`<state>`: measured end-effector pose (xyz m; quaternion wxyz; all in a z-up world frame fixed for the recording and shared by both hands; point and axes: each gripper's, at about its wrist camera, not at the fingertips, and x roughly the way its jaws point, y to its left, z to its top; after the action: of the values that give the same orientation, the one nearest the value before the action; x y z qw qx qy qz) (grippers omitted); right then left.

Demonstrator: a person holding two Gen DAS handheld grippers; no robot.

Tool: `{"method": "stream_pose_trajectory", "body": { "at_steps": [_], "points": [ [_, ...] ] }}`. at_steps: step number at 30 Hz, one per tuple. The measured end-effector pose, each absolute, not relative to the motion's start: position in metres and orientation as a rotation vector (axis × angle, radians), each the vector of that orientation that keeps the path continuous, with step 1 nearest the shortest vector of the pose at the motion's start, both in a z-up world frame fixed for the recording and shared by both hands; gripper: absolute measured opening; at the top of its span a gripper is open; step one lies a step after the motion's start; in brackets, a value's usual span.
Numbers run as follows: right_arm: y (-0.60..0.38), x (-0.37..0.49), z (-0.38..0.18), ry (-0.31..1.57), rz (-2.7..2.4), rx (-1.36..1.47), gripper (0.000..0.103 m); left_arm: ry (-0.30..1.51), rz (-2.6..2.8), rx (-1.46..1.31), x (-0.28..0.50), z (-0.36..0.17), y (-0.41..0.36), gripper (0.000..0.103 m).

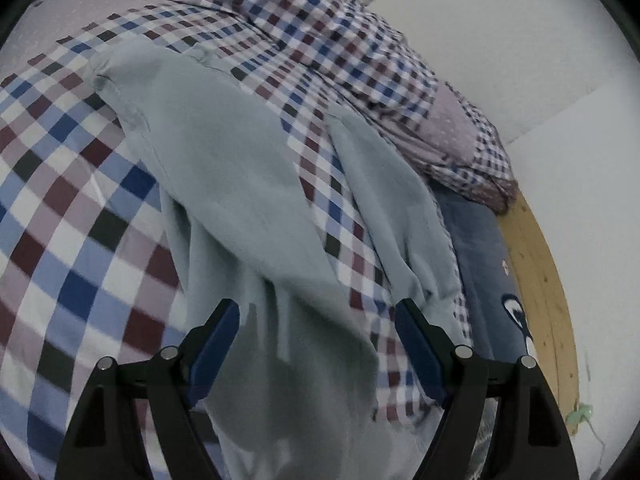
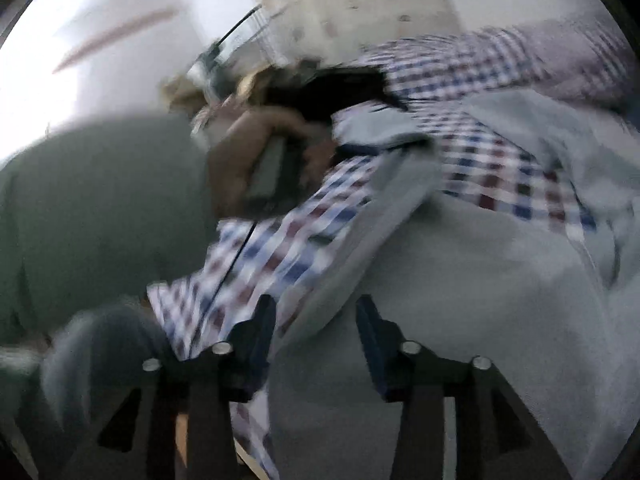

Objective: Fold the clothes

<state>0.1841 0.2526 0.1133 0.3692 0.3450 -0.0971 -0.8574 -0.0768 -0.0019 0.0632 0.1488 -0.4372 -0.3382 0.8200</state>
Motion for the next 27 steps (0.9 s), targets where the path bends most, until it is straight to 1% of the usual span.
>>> {"method": "stream_pose_trajectory", "body": {
  "at_steps": [2, 4, 6, 8, 9, 10, 11, 12, 13, 14, 16, 18, 19, 20, 21, 23, 24, 25, 27],
  "points": [
    [0.256, 0.176, 0.111, -0.289, -2.224, 0.9, 0.047, -0.99, 2.372, -1.254, -0.085, 0.059, -0.004, 0.083],
    [0.249, 0.175, 0.108, -0.268, -2.221, 0.915, 0.047, -1.039, 2.359, -1.27, -0.094, 0.051, -0.007, 0.083],
    [0.243, 0.173, 0.105, -0.246, -2.219, 0.93, 0.047, -1.081, 2.341, -1.267, -0.1, 0.045, -0.011, 0.076],
    [0.236, 0.171, 0.102, -0.225, -2.216, 0.945, 0.047, -1.121, 2.336, -1.259, -0.104, 0.041, -0.016, 0.062],
    [0.232, 0.17, 0.101, -0.214, -2.215, 0.953, 0.047, -1.14, 2.335, -1.26, -0.106, 0.039, -0.018, 0.058],
    [0.229, 0.169, 0.099, -0.203, -2.213, 0.96, 0.047, -1.167, 2.333, -1.269, -0.109, 0.036, -0.021, 0.047],
    [0.226, 0.168, 0.098, -0.192, -2.211, 0.968, 0.047, -1.193, 2.331, -1.28, -0.111, 0.033, -0.024, 0.032],
    [0.222, 0.167, 0.096, -0.181, -2.21, 0.975, 0.047, -1.208, 2.336, -1.28, -0.112, 0.032, -0.027, 0.024],
    [0.219, 0.166, 0.094, -0.17, -2.208, 0.983, 0.047, -1.219, 2.346, -1.273, -0.113, 0.033, -0.03, 0.009],
    [0.216, 0.165, 0.093, -0.16, -2.206, 0.99, 0.047, -1.229, 2.365, -1.255, -0.113, 0.036, -0.035, 0.006],
    [0.209, 0.165, 0.092, -0.139, -2.192, 0.993, 0.046, -1.242, 2.422, -1.197, -0.109, 0.046, -0.045, 0.004],
    [0.204, 0.164, 0.092, -0.113, -2.178, 0.997, 0.044, -1.256, 2.482, -1.116, -0.105, 0.062, -0.06, 0.003],
    [0.201, 0.164, 0.093, -0.099, -2.171, 0.998, 0.041, -1.257, 2.507, -1.083, -0.101, 0.072, -0.068, 0.003],
    [0.199, 0.165, 0.093, -0.082, -2.168, 0.995, 0.035, -1.254, 2.536, -1.05, -0.097, 0.083, -0.079, 0.003],
    [0.196, 0.165, 0.094, -0.065, -2.164, 0.993, 0.031, -1.249, 2.564, -1.015, -0.092, 0.094, -0.09, 0.003],
    [0.191, 0.165, 0.095, -0.038, -2.149, 0.987, 0.018, -1.234, 2.61, -0.942, -0.081, 0.117, -0.112, 0.003],
    [0.188, 0.167, 0.095, -0.019, -2.139, 0.977, 0.015, -1.226, 2.619, -0.904, -0.075, 0.126, -0.122, 0.002],
    [0.185, 0.17, 0.097, 0.01, -2.135, 0.965, 0.01, -1.202, 2.64, -0.862, -0.064, 0.137, -0.133, 0.002],
    [0.182, 0.175, 0.099, 0.054, -2.129, 0.946, 0.008, -1.122, 2.697, -0.771, -0.036, 0.158, -0.149, 0.002]
  ]
}}
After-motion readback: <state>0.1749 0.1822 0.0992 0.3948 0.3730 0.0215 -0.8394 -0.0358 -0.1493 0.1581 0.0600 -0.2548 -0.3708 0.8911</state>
